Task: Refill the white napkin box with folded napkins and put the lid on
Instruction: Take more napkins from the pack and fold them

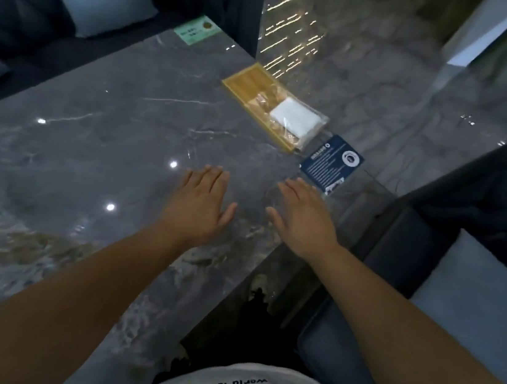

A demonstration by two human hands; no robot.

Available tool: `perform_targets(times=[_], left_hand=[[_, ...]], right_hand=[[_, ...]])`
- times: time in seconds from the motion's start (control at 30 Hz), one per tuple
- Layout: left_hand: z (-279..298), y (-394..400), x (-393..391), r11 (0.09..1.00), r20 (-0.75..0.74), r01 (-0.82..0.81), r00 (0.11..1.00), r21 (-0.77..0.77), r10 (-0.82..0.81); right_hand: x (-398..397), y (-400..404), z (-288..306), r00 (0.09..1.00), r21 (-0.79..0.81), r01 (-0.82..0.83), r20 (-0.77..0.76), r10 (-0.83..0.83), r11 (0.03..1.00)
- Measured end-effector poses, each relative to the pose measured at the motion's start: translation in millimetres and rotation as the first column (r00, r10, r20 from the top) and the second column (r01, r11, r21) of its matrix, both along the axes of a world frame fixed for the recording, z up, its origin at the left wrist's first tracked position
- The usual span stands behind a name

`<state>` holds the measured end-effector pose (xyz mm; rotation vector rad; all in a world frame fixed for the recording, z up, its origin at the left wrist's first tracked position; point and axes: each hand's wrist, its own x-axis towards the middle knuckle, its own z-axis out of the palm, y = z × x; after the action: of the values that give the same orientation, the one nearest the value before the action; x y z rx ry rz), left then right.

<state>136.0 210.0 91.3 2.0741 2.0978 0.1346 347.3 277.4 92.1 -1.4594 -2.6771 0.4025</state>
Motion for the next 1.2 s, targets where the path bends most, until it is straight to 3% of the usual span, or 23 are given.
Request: perform_targets(times=[0.57, 0.87, 1.07, 1.2], left_hand=[[-57.6, 231.5, 45.8, 0.995, -0.005, -0.051, 0.999, -0.082, 0.051], [-91.0, 295.3, 25.9, 0.979, -0.020, -0.002, 1.000, -0.204, -0.002], [-102.1, 298.6, 28.9, 0.965, -0.047, 0.032, 0.998, -0.261, -0.046], [-102.9, 299.0, 32.1, 0.967, -0.065, 0.023, 0.997, -0.254, -0.041]], right_hand=[[43.0, 211.6, -68.0, 0.997, -0.158, -0.012, 0.073, 0.024, 0.987], [27.6, 245.4, -99.9, 0.995, -0.036, -0.096, 0.033, 0.098, 0.995], [17.0, 263.8, -100.5, 0.971, -0.158, 0.114, -0.189, -0.143, 0.981], [-1.7, 278.9, -94.1, 0.814, -0.416, 0.274, -0.379, -0.440, 0.867]])
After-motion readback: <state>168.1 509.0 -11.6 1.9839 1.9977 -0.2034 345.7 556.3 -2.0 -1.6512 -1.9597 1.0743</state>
